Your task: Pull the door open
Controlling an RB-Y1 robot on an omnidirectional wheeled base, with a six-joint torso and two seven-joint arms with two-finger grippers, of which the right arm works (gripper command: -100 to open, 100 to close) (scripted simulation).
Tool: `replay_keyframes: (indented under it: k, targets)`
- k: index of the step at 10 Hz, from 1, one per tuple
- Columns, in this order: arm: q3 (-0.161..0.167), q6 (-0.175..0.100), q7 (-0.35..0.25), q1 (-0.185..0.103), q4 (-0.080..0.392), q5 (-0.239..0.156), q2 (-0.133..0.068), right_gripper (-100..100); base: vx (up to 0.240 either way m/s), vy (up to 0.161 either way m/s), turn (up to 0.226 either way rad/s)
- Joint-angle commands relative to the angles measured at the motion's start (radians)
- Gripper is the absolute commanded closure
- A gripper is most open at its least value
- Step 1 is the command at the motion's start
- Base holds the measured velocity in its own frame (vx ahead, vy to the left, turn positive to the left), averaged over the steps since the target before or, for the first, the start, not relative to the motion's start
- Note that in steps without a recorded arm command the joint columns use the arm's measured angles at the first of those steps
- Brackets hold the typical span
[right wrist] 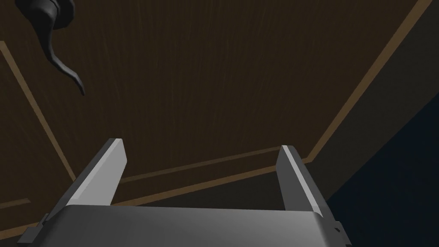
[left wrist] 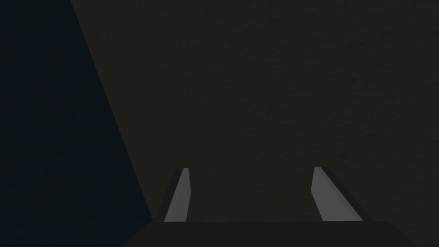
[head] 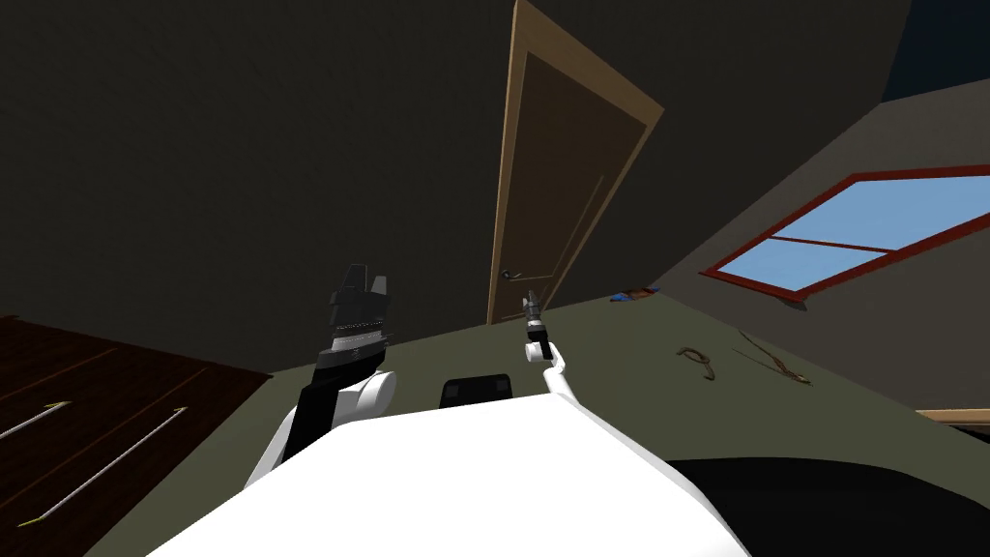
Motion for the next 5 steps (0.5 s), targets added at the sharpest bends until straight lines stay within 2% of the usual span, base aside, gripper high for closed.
replay_keyframes:
  k: [1, 2, 3, 4, 5]
  targets:
    - [-0.003, 0.003, 0.001, -0.013, 0.037, -0.001, -0.004, -100, 0.040, -0.049, 0.061]
    - [-0.006, 0.000, 0.002, -0.032, 0.079, -0.002, -0.009, -100, 0.036, -0.053, 0.119]
    - [-0.006, 0.000, 0.002, -0.032, 0.080, -0.002, -0.009, -100, 0.033, -0.043, 0.053]
    - [-0.009, -0.002, 0.004, -0.051, 0.115, -0.004, -0.014, -100, 0.038, -0.042, 0.081]
    - [-0.009, -0.002, 0.004, -0.051, 0.122, -0.004, -0.014, -100, 0.030, -0.036, 0.066]
